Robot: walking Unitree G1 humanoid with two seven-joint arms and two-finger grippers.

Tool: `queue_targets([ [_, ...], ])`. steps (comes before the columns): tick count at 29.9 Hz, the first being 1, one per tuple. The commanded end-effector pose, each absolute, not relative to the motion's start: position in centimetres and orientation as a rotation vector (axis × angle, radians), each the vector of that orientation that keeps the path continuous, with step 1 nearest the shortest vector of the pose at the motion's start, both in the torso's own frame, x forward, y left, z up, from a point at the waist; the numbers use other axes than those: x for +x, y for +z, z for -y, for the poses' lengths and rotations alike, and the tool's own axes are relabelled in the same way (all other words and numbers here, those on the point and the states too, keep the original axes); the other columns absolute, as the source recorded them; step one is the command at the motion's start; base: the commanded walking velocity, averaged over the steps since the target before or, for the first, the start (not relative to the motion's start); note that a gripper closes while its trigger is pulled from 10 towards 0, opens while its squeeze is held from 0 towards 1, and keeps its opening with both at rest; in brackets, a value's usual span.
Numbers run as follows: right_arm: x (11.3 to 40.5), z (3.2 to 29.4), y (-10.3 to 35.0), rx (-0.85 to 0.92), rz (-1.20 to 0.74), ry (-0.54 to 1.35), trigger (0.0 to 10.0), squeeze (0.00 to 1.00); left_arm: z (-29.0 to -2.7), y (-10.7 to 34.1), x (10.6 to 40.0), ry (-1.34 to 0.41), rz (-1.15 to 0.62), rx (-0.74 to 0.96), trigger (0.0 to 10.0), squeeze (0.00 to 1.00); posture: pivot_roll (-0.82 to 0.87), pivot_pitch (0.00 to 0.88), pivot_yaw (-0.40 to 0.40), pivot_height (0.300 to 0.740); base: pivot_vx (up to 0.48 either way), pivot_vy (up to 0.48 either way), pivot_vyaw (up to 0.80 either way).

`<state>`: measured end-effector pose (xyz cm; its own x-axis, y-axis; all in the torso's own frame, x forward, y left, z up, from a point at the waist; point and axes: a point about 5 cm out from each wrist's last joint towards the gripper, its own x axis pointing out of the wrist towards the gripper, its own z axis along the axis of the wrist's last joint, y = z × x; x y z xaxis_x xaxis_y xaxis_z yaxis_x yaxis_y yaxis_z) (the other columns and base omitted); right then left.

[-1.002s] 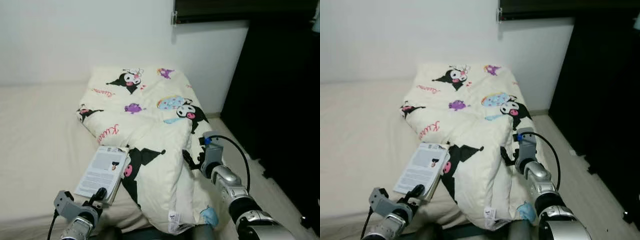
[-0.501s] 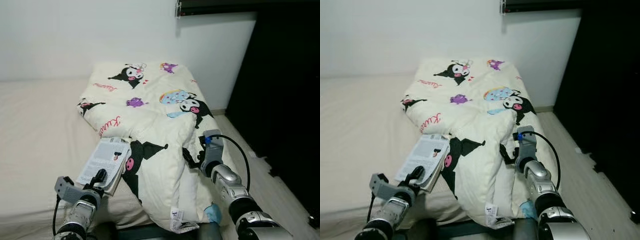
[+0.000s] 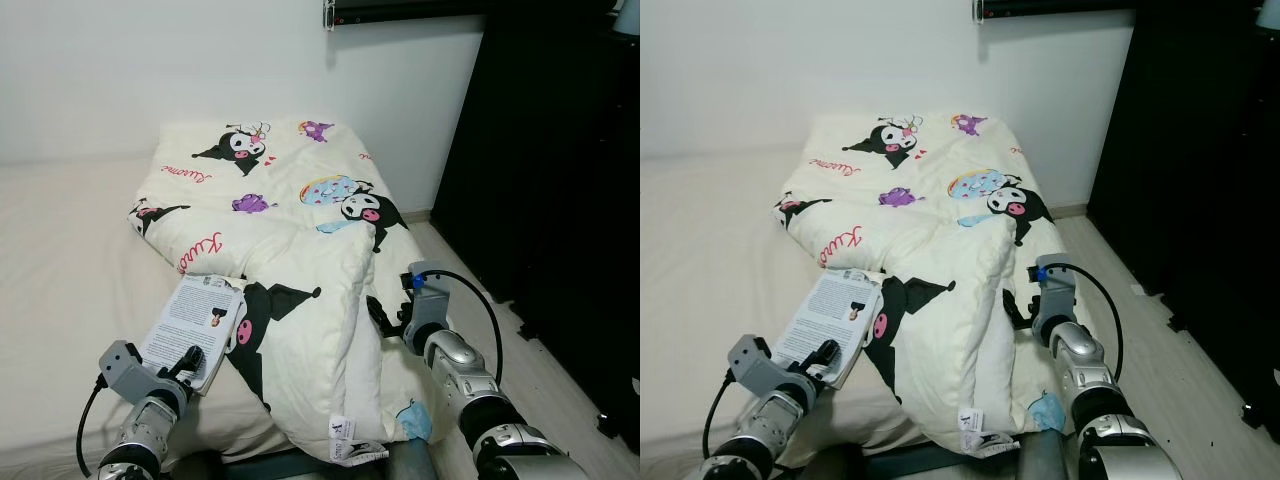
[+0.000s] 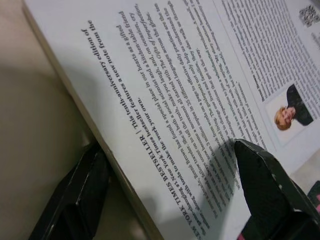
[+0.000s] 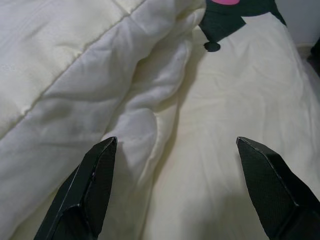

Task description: Clean up the room

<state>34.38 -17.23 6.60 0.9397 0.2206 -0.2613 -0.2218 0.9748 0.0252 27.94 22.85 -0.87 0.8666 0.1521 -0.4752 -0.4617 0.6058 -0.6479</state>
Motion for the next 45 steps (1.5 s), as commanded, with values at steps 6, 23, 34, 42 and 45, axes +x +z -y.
queue_targets([
  [6,34.2,17.5,6.5,-0.009,-0.267,0.211,10.0,0.0,-20.9,-1.3,27.9,0.359,-0.354,-1.093,6.0,0.0,-0.13,0.0,-0.005,0.525,0.0,0.0,0.0],
  [23,34.7,17.3,7.3,0.183,-0.233,0.204,10.0,0.0,-24.2,2.6,30.5,0.361,-0.103,-1.156,0.0,0.0,-0.12,0.0,-0.014,0.525,0.0,0.0,0.0],
  [34,35.0,15.1,7.3,0.345,-0.25,0.282,10.0,0.0,-28.9,14.5,34.4,0.403,0.317,-0.907,0.0,0.0,-0.1,0.0,-0.02,0.525,0.0,0.0,0.0],
  [42,34.9,14.5,6.7,0.339,-0.32,0.285,10.0,0.0,-30.2,22.3,34.6,0.43,0.53,-0.776,0.0,0.0,-0.1,0.0,-0.026,0.525,0.0,0.0,0.0],
  [45,34.8,14.5,6.5,0.344,-0.348,0.277,10.0,0.0,-30.4,24.0,34.3,0.425,0.577,-0.751,0.0,0.0,-0.1,0.0,-0.026,0.525,0.0,0.0,0.0],
])
